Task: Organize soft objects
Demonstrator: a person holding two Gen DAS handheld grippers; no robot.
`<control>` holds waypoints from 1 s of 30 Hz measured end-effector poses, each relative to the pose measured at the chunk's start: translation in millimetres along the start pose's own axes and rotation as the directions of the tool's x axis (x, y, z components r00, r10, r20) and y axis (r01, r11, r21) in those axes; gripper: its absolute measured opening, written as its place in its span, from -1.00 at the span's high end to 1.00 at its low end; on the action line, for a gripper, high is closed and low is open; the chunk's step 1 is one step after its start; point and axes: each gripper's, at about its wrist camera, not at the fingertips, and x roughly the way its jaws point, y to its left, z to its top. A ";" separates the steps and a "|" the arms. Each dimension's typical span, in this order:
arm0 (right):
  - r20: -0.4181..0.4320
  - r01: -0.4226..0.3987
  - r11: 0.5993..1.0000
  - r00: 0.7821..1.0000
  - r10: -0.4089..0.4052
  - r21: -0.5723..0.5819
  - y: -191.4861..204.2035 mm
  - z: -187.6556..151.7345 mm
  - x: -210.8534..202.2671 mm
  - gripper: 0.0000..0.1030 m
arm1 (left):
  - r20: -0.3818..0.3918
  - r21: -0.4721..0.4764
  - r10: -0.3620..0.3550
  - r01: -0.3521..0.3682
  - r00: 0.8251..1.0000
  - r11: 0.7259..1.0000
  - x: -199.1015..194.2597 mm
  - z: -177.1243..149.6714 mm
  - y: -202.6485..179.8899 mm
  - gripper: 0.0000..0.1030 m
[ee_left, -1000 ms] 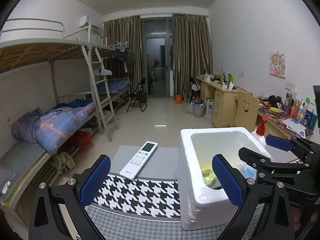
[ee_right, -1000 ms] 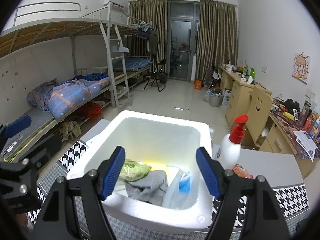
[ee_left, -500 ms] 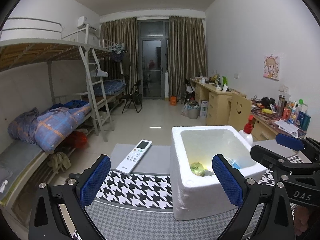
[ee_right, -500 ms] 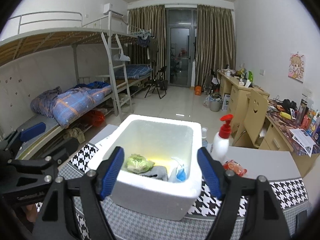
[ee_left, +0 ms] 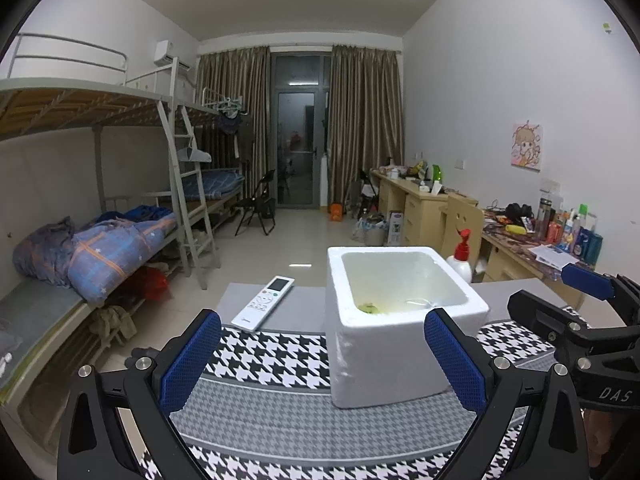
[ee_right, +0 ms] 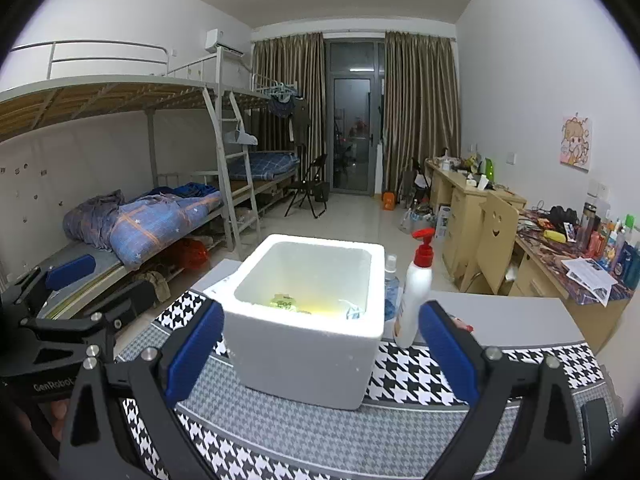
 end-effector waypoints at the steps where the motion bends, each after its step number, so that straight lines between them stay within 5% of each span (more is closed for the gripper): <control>1: 0.010 0.002 1.000 1.000 -0.002 0.002 -0.1 -2.4 -5.9 -0.93 | 0.004 0.004 0.001 -0.002 1.000 1.000 -3.6 -2.2 -0.9 -0.98; 30: 0.137 -0.012 1.000 0.991 0.009 0.022 -1.1 -64.6 -106.4 -0.99 | 0.099 0.027 -0.046 0.044 0.994 0.999 -89.8 -51.1 -28.5 -0.98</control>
